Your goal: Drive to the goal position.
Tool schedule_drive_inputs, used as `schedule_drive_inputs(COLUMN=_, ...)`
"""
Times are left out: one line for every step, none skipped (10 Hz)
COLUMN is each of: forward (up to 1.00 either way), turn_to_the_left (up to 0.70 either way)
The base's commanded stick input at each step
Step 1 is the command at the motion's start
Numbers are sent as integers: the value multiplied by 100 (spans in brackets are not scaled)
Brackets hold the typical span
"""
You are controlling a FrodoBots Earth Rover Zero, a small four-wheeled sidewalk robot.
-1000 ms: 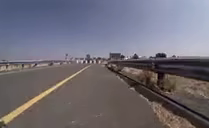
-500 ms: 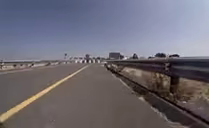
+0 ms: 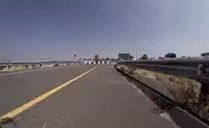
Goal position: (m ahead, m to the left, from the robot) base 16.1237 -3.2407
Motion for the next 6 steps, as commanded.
schedule_drive_inputs(forward=100, turn_to_the_left=0)
schedule_drive_inputs(forward=100, turn_to_the_left=0)
schedule_drive_inputs(forward=100, turn_to_the_left=0)
schedule_drive_inputs(forward=100, turn_to_the_left=0)
schedule_drive_inputs(forward=100, turn_to_the_left=0)
schedule_drive_inputs(forward=100, turn_to_the_left=0)
